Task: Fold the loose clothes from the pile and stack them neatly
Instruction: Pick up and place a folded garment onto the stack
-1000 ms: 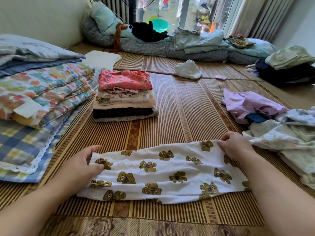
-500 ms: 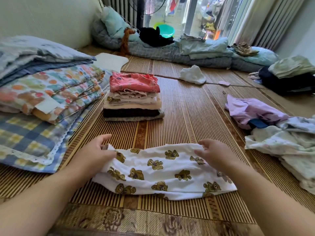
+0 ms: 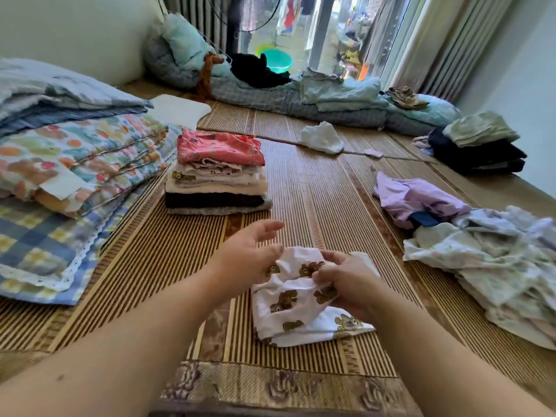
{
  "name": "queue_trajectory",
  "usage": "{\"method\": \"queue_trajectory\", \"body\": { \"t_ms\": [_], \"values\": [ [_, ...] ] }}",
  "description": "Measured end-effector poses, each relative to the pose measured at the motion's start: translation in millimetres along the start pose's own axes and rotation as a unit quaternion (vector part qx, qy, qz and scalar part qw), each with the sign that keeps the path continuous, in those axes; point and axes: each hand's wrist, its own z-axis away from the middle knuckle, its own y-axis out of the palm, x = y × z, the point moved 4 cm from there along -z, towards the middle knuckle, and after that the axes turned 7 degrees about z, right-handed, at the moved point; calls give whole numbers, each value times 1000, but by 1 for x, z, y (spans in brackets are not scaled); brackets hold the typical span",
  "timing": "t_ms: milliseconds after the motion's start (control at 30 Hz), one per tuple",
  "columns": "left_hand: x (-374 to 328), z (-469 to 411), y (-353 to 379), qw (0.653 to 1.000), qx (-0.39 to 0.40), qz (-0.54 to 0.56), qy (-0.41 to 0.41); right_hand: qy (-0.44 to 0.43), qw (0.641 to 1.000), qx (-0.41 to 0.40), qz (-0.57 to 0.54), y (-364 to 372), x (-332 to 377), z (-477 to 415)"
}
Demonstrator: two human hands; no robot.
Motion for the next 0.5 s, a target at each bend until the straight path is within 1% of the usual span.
{"method": "queue_trajectory", "body": {
  "t_ms": [33,67,100,133,167,200,233,267,300,333,367,400,433,500],
  "values": [
    [9,-1,-3,994,8,-110,4,3,997,-21,73,-3,-6,0],
    [19,-2,-5,977,30,-211,-10,-2,984,-45,171,-5,-10,1],
    [29,-2,-4,953,59,-295,-26,-14,961,-74,266,-7,-12,3],
    [38,-2,-2,928,89,-361,-33,-33,930,-109,349,-8,-11,5],
    [45,-1,0,903,120,-411,-30,-63,898,-142,411,-7,-8,9],
    [50,-1,3,882,143,-448,-19,-102,873,-159,450,-2,-6,14],
    [54,-1,4,868,155,-472,-12,-141,858,-153,469,6,-4,20],
    [57,-1,3,861,157,-483,-14,-171,851,-126,481,19,-5,27],
    [60,-2,3,859,154,-487,-22,-187,838,-89,504,33,-7,35],
    [61,-2,3,858,148,-491,-28,-192,816,-56,543,47,-11,39],
    [61,-2,3,854,142,-500,-31,-182,789,-36,586,55,-16,41],
    [59,-2,5,847,138,-512,-33,-157,776,-32,611,56,-22,38],
    [55,-1,8,840,137,-524,-34,-124,776,-34,618,52,-24,33],
    [46,4,21,828,147,-541,-21,-81,788,-40,610,34,-23,22]
  ]
}}
